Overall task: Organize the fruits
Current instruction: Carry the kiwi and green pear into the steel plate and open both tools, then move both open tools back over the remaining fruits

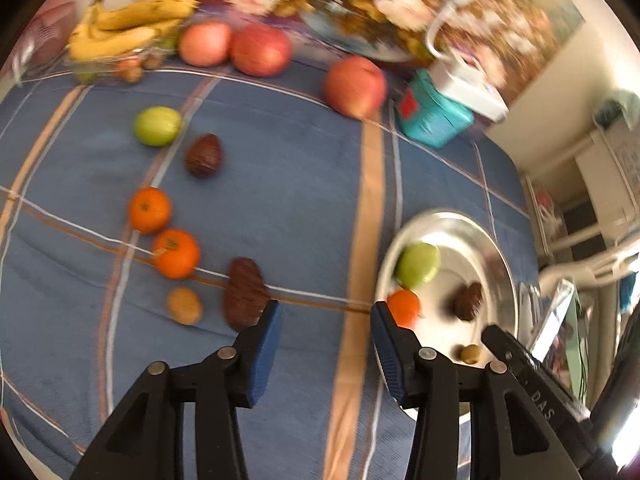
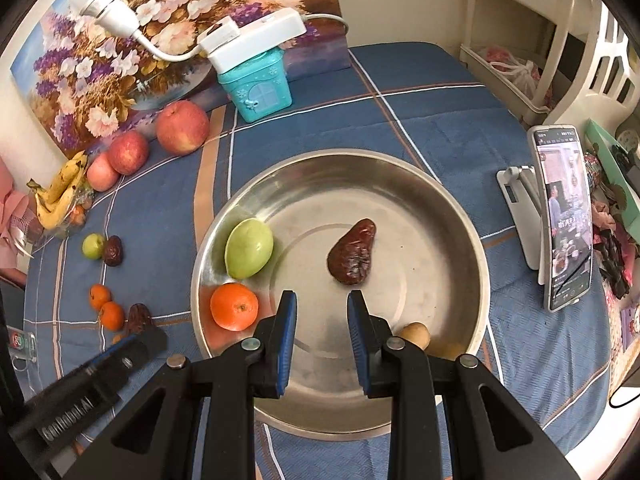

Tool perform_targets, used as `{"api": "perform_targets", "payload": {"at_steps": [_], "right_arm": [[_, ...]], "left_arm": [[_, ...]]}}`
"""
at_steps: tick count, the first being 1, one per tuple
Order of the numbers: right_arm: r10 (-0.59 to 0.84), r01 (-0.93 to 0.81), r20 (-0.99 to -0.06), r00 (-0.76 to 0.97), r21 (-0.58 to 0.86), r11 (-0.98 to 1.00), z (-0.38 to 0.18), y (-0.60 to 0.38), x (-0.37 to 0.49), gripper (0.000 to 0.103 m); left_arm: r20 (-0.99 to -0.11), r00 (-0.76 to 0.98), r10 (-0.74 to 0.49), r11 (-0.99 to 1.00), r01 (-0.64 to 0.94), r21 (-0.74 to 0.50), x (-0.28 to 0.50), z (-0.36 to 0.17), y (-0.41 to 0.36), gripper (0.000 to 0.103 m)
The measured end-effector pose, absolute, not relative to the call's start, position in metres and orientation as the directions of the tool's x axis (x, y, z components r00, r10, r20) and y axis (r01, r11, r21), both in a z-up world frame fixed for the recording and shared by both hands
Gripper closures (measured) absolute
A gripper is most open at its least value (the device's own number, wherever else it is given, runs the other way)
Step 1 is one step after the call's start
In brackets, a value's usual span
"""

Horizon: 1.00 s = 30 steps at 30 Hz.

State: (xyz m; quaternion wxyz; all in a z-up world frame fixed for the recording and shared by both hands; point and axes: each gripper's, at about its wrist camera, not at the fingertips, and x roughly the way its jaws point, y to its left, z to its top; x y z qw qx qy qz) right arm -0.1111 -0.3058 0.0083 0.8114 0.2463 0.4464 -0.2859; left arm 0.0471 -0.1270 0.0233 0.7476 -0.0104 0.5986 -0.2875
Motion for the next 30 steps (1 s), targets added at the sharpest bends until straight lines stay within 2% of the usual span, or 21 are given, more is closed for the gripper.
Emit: {"api": "perform_targets", "payload": {"at_steps": [6,8,10,15,18,19,21,23,26,30], "right_arm": [[-0.243,0.660,-0.865,0.439,0.127,0.741,0.009,-0.298,-0.104,0.076],[-0.243,0.653,-0.865,0.439,0.121,0.748,0.009,-0.295,-0.102,0.076],[-0.245,0.649,-0.864,0.439,0.116,0.752,0.010,-0.293,-0.101,0.076],[-0.246,0.647,-0.866,0.435,0.111,0.754,0.008,-0.291,-0.100,0.076],[-0.244,0.648,-0.870,0.429,0.108,0.754,0.005,-0.292,-0.099,0.076],[-0.244,0.650,-0.872,0.425,0.106,0.753,0.004,-0.292,-0.099,0.074],[-0.247,0.655,-0.876,0.415,0.098,0.750,0.001,-0.292,-0.098,0.063],[-0.250,0.659,-0.879,0.405,0.091,0.746,-0.002,-0.293,-0.097,0.047],[-0.245,0.663,-0.888,0.388,0.084,0.744,-0.007,-0.293,-0.095,0.039],[-0.248,0.672,-0.900,0.359,0.065,0.737,-0.014,-0.294,-0.094,0.025]], "left_arm": [[-0.883,0.145,-0.446,0.859,0.346,-0.377,0.064,0.025,-0.105,0.051],[-0.884,0.142,-0.446,0.864,0.326,-0.383,0.067,0.025,-0.100,0.042],[-0.884,0.138,-0.446,0.866,0.314,-0.388,0.066,0.024,-0.098,0.041],[-0.900,0.136,-0.415,0.879,0.317,-0.357,0.064,0.020,-0.100,0.030],[-0.916,0.145,-0.373,0.891,0.331,-0.310,0.063,0.018,-0.104,0.018],[-0.921,0.149,-0.361,0.895,0.334,-0.296,0.063,0.017,-0.105,0.013],[-0.931,0.156,-0.331,0.903,0.339,-0.265,0.062,0.014,-0.107,0.005],[-0.937,0.161,-0.311,0.907,0.345,-0.242,0.061,0.012,-0.109,0.004],[-0.942,0.171,-0.287,0.910,0.356,-0.213,0.060,0.009,-0.112,0.000],[-0.947,0.200,-0.252,0.911,0.379,-0.162,0.058,0.008,-0.116,0.000]]}}
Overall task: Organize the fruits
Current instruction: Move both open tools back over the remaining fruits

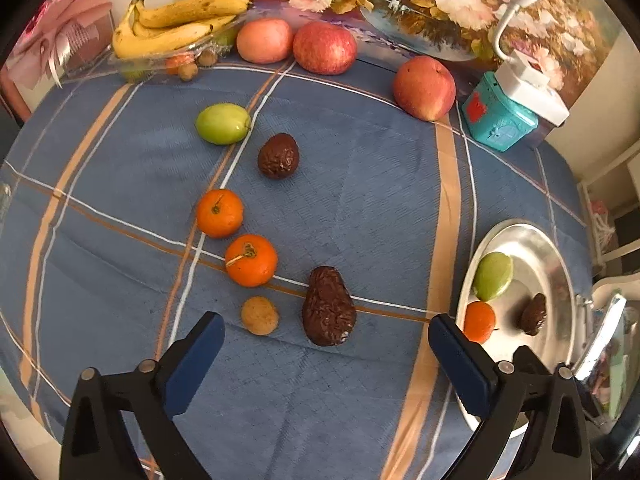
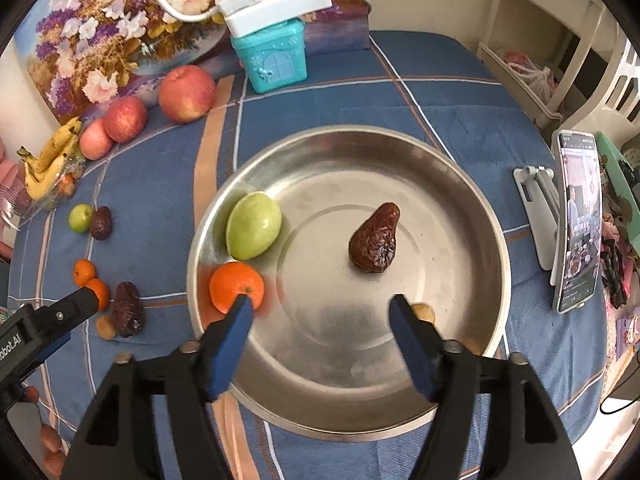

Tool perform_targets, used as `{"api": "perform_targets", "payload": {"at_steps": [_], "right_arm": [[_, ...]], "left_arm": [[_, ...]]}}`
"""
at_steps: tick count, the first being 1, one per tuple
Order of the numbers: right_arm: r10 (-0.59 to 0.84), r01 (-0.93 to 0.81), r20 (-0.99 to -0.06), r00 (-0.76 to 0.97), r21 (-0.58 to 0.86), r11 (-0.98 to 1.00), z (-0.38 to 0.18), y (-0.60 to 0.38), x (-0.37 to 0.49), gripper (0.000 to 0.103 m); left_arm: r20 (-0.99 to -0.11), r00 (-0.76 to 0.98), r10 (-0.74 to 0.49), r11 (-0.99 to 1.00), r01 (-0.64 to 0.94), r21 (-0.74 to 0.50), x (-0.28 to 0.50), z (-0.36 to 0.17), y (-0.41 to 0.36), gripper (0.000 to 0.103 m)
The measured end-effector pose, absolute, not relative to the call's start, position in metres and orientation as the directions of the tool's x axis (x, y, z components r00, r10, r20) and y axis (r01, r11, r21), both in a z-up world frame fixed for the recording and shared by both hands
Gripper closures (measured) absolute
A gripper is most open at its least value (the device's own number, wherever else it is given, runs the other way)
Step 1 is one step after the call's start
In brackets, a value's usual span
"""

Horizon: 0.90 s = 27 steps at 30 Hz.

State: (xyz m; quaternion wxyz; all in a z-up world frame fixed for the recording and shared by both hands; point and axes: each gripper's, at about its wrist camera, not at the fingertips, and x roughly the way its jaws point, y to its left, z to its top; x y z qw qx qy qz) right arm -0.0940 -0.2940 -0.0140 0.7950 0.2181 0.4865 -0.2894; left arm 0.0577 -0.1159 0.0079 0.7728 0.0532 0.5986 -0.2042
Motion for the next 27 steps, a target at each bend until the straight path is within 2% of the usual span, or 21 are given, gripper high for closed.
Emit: {"api": "perform_targets", "payload": {"at_steps": [2,4,16,27], "right_arm": [[-0.255,0.678,-0.904,0.343,0.051,0.733,-0.017,-0.295,-0.094,0.014],[-0.273,0.684,-0.905,0.328,0.028,0.729,-0.020,-0.296,-0.094,0.009],[-0.272,0.683,-0.905,0.326,0.027,0.730,-0.021,-0.296,-0.089,0.009],[-0.282,0.652,-0.871,0.401,0.055,0.756,-0.009,-0.278,-0.075,0.009]], "left_arm": [[-0.946,0.231,-0.228,0.909,0.397,-0.122,0.056,0.008,-0.119,0.000],[-0.943,0.255,-0.214,0.904,0.417,-0.092,0.054,0.009,-0.122,0.000],[-0.925,0.301,-0.233,0.891,0.448,-0.078,0.058,0.016,-0.120,0.000],[-0.913,0.380,-0.150,0.923,0.384,0.008,0.090,0.022,-0.074,0.000]]}}
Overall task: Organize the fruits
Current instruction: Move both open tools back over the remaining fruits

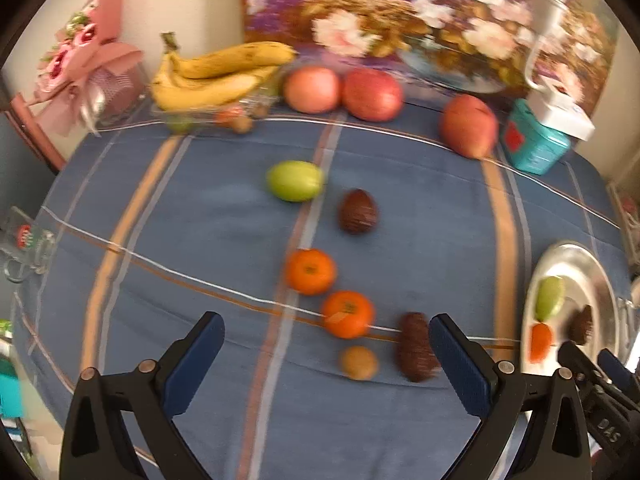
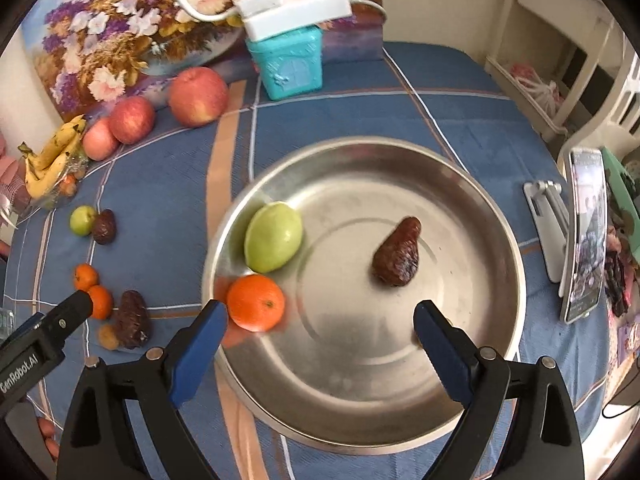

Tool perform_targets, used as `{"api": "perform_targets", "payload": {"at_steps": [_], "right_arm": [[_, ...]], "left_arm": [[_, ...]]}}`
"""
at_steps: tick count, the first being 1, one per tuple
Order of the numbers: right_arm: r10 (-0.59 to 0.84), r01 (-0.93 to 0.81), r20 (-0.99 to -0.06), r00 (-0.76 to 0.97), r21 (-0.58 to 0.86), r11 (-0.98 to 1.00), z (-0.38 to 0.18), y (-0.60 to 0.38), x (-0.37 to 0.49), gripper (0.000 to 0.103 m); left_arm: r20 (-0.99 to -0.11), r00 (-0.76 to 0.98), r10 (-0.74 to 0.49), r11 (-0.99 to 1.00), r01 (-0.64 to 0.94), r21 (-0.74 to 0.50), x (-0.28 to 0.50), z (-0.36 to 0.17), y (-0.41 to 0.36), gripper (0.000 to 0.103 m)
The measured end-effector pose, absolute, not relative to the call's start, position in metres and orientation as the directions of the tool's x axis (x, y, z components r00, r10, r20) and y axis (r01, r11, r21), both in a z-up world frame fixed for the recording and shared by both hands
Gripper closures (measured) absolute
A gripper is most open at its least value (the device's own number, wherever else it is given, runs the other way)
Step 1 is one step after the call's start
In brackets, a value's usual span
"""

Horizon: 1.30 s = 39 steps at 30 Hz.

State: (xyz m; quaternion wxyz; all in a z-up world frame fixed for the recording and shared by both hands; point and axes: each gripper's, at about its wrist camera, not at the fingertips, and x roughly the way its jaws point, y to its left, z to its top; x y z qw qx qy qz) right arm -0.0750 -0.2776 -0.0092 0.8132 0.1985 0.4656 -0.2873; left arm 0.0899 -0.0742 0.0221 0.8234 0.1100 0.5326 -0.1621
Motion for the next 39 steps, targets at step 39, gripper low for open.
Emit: {"api": "perform_targets", "payload": {"at_steps": [39], "right_arm": [[-0.009,0.360,-0.891,0.454,0.174,0.916,-0.052,-0.179,0.025,0.009]], "left_arm": [[-0.889,0.311,-0.336,0.922,0.300,-0.244,0.154,-0.012,-0.040,0.000]]}}
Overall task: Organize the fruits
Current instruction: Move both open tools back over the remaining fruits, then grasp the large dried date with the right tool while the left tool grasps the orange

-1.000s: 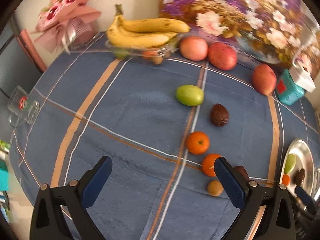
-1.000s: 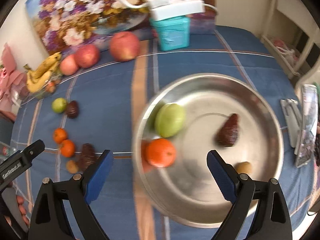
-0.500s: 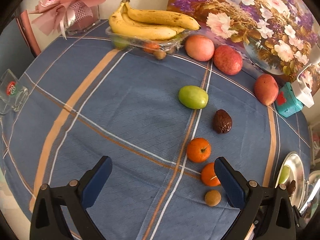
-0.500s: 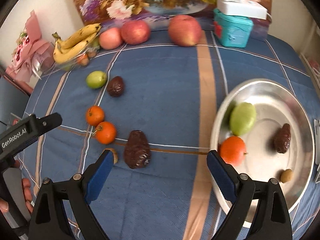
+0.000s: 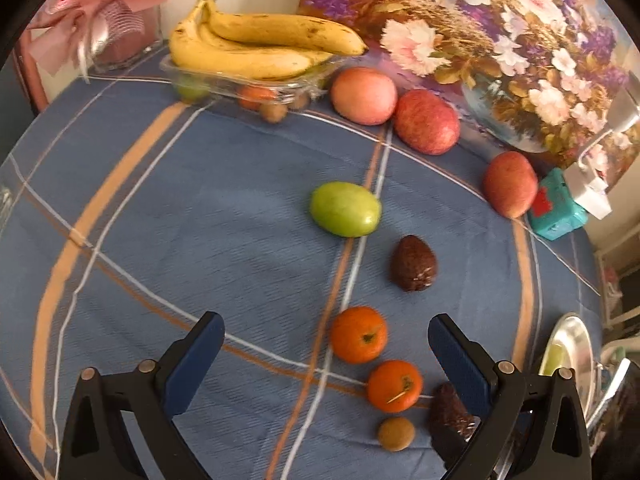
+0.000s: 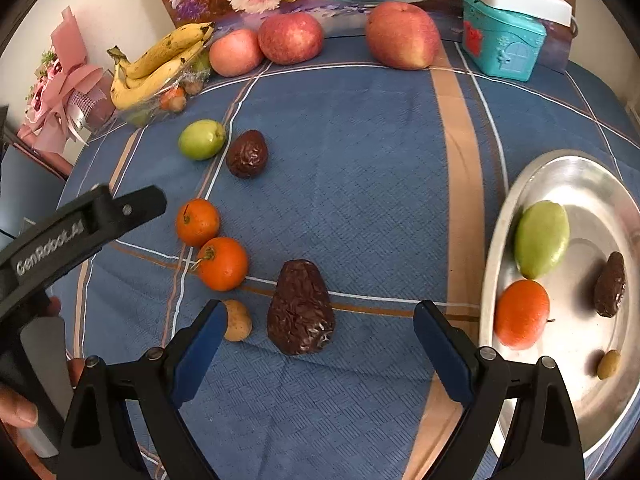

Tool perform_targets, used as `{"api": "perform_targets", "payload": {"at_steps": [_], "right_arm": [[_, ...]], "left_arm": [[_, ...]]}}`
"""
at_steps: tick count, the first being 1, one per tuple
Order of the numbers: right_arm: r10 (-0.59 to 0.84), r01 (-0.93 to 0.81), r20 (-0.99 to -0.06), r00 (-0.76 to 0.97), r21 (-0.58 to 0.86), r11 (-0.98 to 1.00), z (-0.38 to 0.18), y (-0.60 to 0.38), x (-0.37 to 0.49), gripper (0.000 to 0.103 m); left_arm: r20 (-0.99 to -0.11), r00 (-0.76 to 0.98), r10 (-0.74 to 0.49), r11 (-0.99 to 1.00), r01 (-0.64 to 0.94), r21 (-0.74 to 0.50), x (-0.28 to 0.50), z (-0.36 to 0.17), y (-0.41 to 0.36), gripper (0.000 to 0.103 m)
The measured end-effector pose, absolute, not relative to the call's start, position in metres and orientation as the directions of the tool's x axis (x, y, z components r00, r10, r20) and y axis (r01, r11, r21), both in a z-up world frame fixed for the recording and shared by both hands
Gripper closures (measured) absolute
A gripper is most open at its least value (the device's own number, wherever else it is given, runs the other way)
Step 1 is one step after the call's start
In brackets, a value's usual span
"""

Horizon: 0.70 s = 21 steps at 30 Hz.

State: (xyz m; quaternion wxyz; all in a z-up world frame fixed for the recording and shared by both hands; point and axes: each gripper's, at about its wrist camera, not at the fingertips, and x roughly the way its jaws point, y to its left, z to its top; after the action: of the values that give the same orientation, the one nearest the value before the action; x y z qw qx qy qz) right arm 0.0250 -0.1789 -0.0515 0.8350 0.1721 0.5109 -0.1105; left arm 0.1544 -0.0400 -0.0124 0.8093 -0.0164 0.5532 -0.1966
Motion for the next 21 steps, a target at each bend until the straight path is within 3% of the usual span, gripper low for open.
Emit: {"api": "perform_targets", "payload": {"at_steps": [10,13,18,20,21], "right_arm": [[-0.008,0.336,-0.889,0.458,0.165,0.927,-0.056,-0.173,0.035,0.009],[-0.009,0.335,-0.888,0.460,0.164,0.928,-0.057,-0.173,0.036,0.009],[-0.010,0.333,-0.884,0.467,0.165,0.928,-0.057,-0.174,0.035,0.009],[-0.008,0.332,-0.882,0.470,0.169,0.928,-0.056,-0.175,0.033,0.009],[-0.005,0.333,-0.882,0.471,0.172,0.927,-0.057,-0.175,0.033,0.009]], "left_arm": [[-0.883,0.318,-0.345,0.914,0.330,-0.238,0.155,-0.019,-0.055,0.004],[-0.892,0.283,-0.352,0.908,0.336,-0.252,0.154,-0.026,-0.059,0.023],[-0.903,0.238,-0.358,0.903,0.335,-0.270,0.151,-0.034,-0.062,0.044],[-0.902,0.224,-0.369,0.899,0.330,-0.286,0.150,-0.036,-0.061,0.062],[-0.903,0.217,-0.372,0.899,0.325,-0.293,0.150,-0.036,-0.061,0.065]]}}
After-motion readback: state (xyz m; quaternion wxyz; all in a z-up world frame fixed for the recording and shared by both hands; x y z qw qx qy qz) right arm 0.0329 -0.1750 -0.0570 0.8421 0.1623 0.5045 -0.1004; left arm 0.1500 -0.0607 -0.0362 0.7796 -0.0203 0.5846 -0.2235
